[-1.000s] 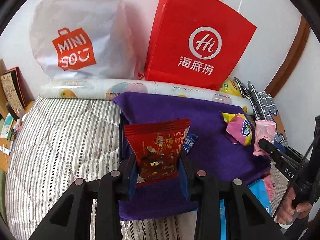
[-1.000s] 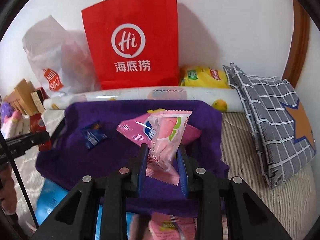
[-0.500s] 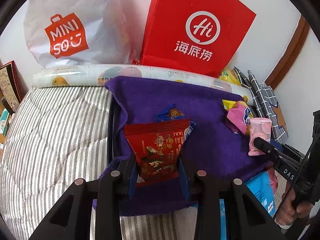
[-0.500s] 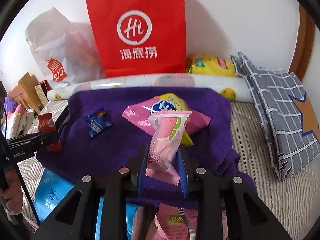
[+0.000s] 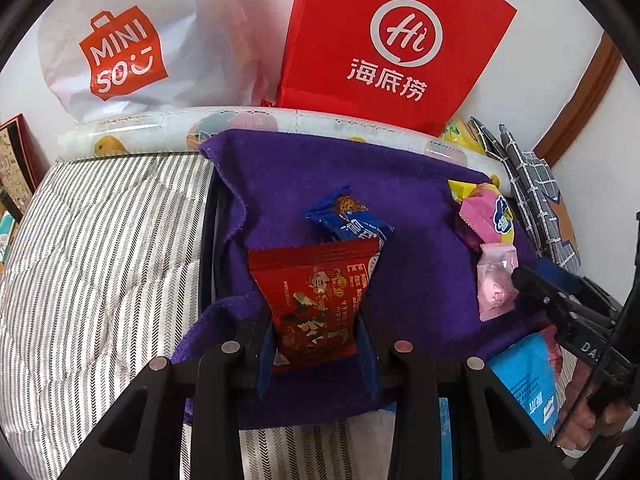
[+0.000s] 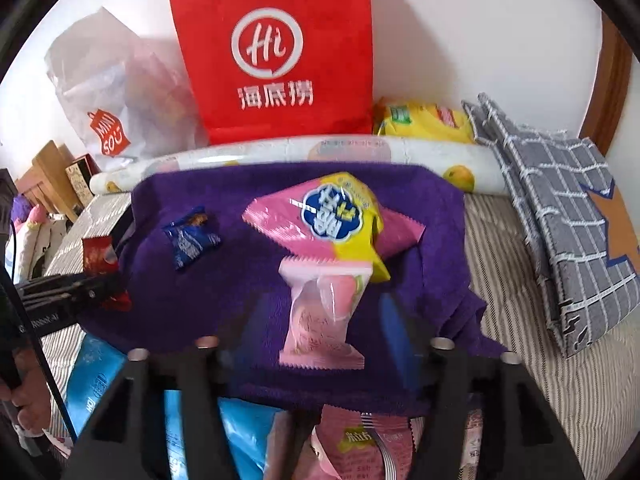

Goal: Organize snacks
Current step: 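Lower both held packets onto the purple towel and open both tools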

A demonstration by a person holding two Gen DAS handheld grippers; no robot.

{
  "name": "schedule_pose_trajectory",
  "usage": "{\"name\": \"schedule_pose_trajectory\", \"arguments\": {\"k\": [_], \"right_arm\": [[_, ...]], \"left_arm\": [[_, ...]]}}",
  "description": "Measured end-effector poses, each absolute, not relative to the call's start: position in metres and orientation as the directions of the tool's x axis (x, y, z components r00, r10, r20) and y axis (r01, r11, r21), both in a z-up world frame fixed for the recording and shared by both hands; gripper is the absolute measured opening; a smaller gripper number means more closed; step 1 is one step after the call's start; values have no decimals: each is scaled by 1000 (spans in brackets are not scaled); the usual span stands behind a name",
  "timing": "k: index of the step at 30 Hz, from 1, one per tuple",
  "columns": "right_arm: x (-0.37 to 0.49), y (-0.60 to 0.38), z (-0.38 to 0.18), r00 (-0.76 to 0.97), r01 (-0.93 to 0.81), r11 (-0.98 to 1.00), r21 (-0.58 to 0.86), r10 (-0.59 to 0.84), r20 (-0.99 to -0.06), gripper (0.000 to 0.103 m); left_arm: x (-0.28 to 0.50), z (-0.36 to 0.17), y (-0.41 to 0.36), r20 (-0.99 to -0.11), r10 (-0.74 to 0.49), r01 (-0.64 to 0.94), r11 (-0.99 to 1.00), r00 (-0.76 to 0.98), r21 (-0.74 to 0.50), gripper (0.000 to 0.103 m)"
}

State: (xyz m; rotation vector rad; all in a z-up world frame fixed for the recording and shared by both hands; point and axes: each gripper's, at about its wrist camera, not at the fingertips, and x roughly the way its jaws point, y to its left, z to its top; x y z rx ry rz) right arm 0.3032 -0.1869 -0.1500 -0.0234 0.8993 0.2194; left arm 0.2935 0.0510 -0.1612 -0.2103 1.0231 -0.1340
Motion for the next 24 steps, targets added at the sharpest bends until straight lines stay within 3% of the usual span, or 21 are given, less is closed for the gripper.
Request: {"name": "schedule_pose_trajectory", "arguments": {"k": [13,17,24], "right_arm": [[307,-197,-148,592,-129,988,84,144,-793,85],[309,-199,-146,590,-87,994,62,101,-801,87],[308,-199,-138,628,-42,999,-26,6,-779,87]], "left_arm": [[297,-168,43,-840,-225,42,971,494,-235,34],[296,-164,44,-838,-203,35,976,506,-215,59],[293,-152,52,-809,-208,26,972,550,-232,66]]}}
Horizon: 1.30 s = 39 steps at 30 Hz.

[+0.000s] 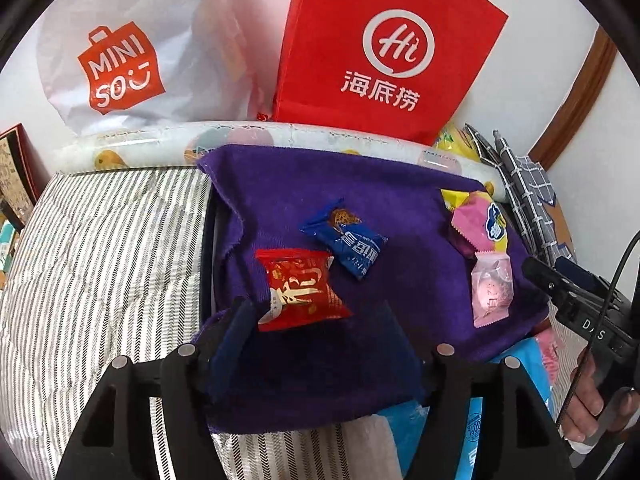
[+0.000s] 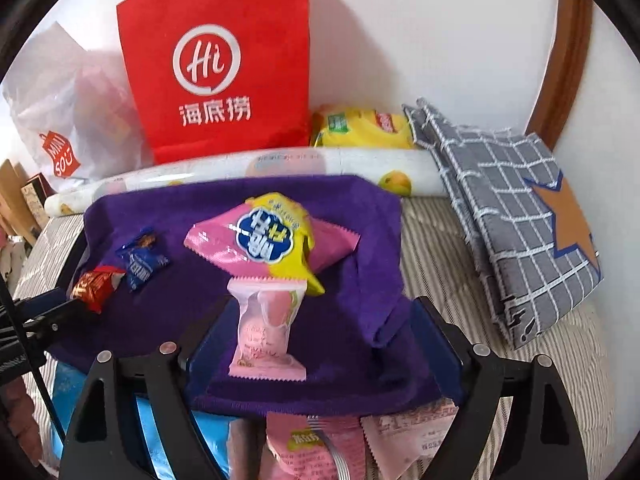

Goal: Organize snacks
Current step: 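Lower both held packets onto the purple towel and open both tools, then withdraw both tools from the towel back toward the snack pile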

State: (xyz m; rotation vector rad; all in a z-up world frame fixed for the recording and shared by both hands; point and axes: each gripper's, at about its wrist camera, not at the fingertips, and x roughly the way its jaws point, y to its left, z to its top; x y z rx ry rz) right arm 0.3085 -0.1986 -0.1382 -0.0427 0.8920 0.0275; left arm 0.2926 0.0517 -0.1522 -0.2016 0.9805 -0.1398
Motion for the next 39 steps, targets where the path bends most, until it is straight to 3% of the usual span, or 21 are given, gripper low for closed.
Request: {"name": "schedule_pose_trajectory", "arguments": {"k": [11,13,20,32,39], "right_arm": [[303,-203,-127,680,-66,996,53,84,-728,87],[302,-205,-123,684,-72,996,61,94,-723,82],[281,-233,-109,693,-44,991,123,119,-711,81],[231,-282,-142,638,38,998,51,15,-770,61],[233,-283,-160,597,31,999,41,14,-802,60]], "left_arm": [[285,-141,52,-781,-173,18,979,600,-203,65],[284,-139,51,-778,-165,19,981,606,-193,65],[280,-135,50,-767,-235,43,964,597,-262,65],[271,-124,43,-739,-242,82,966,629,-247,65],[275,-129,46,-757,-230,58,967,611,-247,65]]}}
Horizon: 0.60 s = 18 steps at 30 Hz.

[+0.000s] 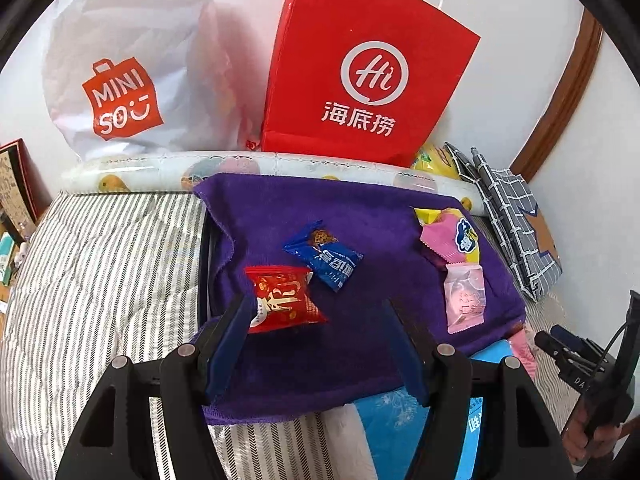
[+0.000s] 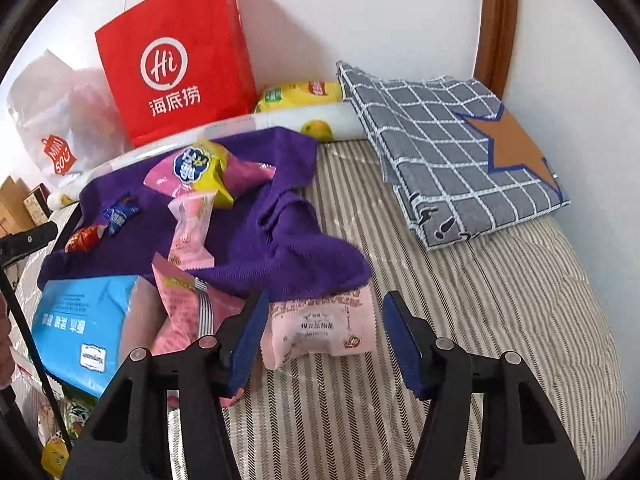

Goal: Organize snacks
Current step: 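Withdraw both tools from the towel back toward the snack pile, then grasp the pink-white printed packet with the right tool while the left tool grasps the Lotso candy packet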

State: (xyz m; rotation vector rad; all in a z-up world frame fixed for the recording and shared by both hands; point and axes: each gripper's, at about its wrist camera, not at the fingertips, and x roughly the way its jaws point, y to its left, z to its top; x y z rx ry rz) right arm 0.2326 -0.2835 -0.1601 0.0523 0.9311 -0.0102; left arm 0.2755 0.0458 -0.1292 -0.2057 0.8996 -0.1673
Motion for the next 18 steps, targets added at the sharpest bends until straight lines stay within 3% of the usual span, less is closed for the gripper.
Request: {"name": "schedule_pose_trajectory", "arguments": {"k": [13,16,18], "right_arm": [[248,-286,-191,534,9,998,70,54,-844,61],[245,-280,-193,542,-17,999,51,52,-839,49],[242,-276,-192,551,-36,999,33,47,-833,31]], "left_arm": [[273,-128,40,-757,-231,81,970,611,-231,65],[273,-126,39,-756,-230,83,970,613,-227,65],[273,-126,39,-757,-231,83,970,612,-228,65]]}}
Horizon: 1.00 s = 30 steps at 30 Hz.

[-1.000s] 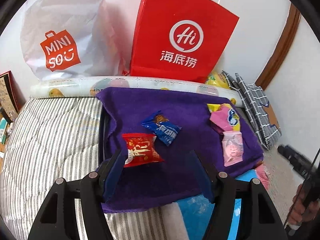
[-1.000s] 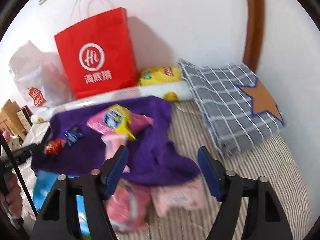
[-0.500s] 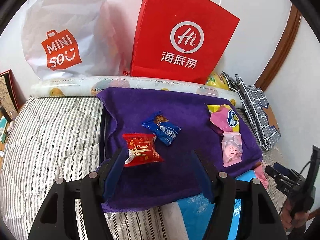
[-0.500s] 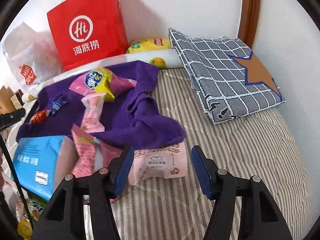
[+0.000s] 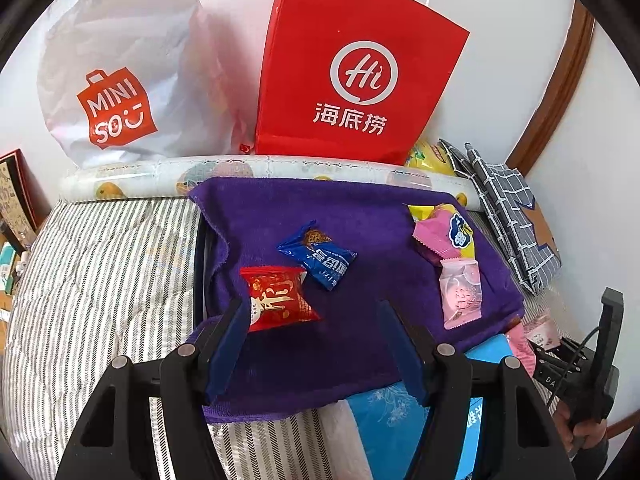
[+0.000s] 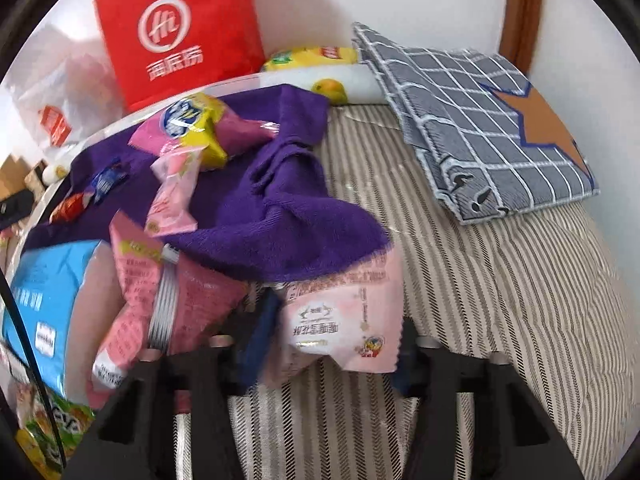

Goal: Organize snacks
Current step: 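Grasp the pink-white printed packet with the right tool while the left tool grasps the Lotso candy packet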

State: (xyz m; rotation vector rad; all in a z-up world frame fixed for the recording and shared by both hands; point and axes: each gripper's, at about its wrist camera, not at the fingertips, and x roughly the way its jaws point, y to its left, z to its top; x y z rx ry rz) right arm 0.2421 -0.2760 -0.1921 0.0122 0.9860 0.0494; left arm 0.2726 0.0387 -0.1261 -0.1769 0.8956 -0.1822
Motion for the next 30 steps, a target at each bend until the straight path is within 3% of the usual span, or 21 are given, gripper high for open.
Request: {"name": "schedule_pose_trajectory", "arguments": {"k": [20,30], "right_arm": [[166,-282,-131,646,43,997,63,20,-763,28],[114,-268,-103,687,14,997,73,44,-726,28]], "left_arm": [[261,-112,31,-745,-292,144,955,600,-258,64],[191,-111,44,-768,-247,143,969,591,-201,64]]}}
